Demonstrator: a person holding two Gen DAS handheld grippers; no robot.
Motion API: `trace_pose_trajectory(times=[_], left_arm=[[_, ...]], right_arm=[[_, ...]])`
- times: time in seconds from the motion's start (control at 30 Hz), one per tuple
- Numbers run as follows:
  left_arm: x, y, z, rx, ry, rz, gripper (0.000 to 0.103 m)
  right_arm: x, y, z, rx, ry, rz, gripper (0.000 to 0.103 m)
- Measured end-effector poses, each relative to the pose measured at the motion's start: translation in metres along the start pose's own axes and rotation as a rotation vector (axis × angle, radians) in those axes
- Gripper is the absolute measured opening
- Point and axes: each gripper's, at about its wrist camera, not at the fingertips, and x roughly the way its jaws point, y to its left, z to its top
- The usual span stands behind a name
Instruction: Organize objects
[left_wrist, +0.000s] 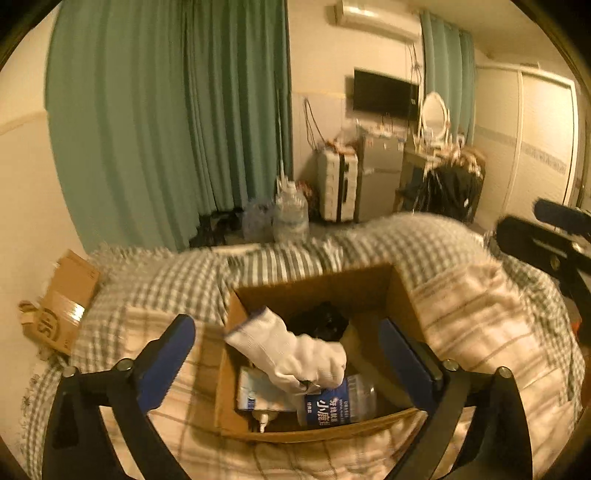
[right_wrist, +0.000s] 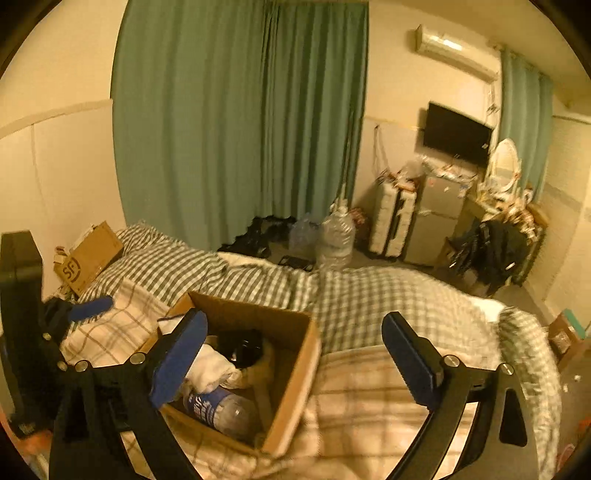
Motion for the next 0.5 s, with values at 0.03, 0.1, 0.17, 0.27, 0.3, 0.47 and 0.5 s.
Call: trace_pose_trajectory(times=[0.03, 0.1, 0.17, 0.27, 0.3, 0.47, 0.5], left_arm=[[-0.011, 0.0, 0.004, 0.0, -0.015, 0.001, 0.103], [-0.035, 0.002, 0.012, 0.002, -0.044, 0.01, 0.103], [-0.056, 0.004, 0.017, 0.002, -0.073, 0.018, 0.103], [-0.089, 0.005, 0.025, 0.0, -0.122, 0.026, 0.103], [-0.101, 0.008, 0.025, -0.002, -0.14, 0.029, 0.103], [-0.137, 0.015, 0.016, -0.03, -0.199, 0.084, 0.103], [-0.143, 0.016, 0.01, -0.039, -0.215, 0.099, 0.103]], right_arm=[[-0.013, -0.002, 0.002, -0.001, -0.012, -0.015, 0.097], [-0.043, -0.005, 0.01, 0.0, -0.044, -0.044, 0.102], [-0.069, -0.007, 0.015, 0.003, -0.078, -0.066, 0.103], [-0.111, -0.009, 0.023, 0.002, -0.133, -0.098, 0.103], [-0.125, -0.008, 0.026, -0.002, -0.148, -0.109, 0.103], [-0.162, 0.001, 0.023, 0.0, -0.185, -0.134, 0.103], [-0.168, 0.003, 0.016, 0.015, -0.192, -0.145, 0.103]])
